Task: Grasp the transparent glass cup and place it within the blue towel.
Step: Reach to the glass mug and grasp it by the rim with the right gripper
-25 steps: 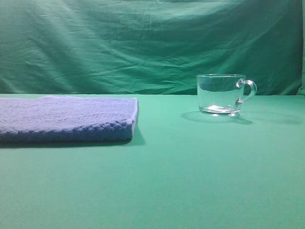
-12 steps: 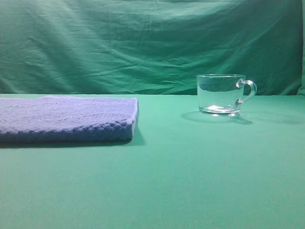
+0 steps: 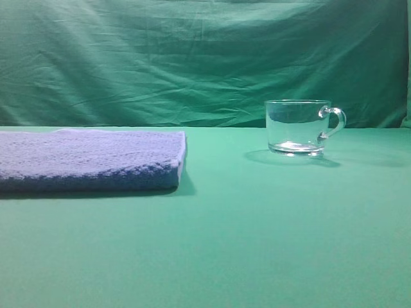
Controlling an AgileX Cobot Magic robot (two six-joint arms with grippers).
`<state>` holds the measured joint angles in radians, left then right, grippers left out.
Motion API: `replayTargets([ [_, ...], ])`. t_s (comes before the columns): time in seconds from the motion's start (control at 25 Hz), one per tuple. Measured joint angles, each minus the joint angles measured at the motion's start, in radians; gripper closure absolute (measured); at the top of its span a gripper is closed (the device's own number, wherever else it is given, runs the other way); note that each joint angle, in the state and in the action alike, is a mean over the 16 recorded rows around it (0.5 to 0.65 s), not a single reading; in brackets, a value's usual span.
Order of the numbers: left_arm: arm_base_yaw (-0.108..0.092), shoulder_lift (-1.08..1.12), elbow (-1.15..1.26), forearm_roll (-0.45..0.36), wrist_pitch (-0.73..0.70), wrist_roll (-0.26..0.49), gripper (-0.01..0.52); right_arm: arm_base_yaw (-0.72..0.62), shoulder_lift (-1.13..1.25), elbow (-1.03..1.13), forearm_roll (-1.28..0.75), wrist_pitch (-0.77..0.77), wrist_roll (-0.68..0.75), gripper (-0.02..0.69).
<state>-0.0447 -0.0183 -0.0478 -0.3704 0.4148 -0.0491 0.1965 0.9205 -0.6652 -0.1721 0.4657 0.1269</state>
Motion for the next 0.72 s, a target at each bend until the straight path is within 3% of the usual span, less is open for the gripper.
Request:
replayTargets([
  [0.16,0.0,0.0,0.0,0.0,0.0,0.0,0.514,0.06,0.13,-0.079,0.0,0.06,-0.03,0.521],
  [0.56,0.0,0.0,0.0,0.0,0.0,0.001,0.514,0.156,0.467,-0.306,0.0,0.25,-0.069,0.153],
  [0.72,0.0,0.0,0.0,0.0,0.0,0.001,0.514,0.17,0.594,-0.401,0.0,0.321,-0.085,0.049],
])
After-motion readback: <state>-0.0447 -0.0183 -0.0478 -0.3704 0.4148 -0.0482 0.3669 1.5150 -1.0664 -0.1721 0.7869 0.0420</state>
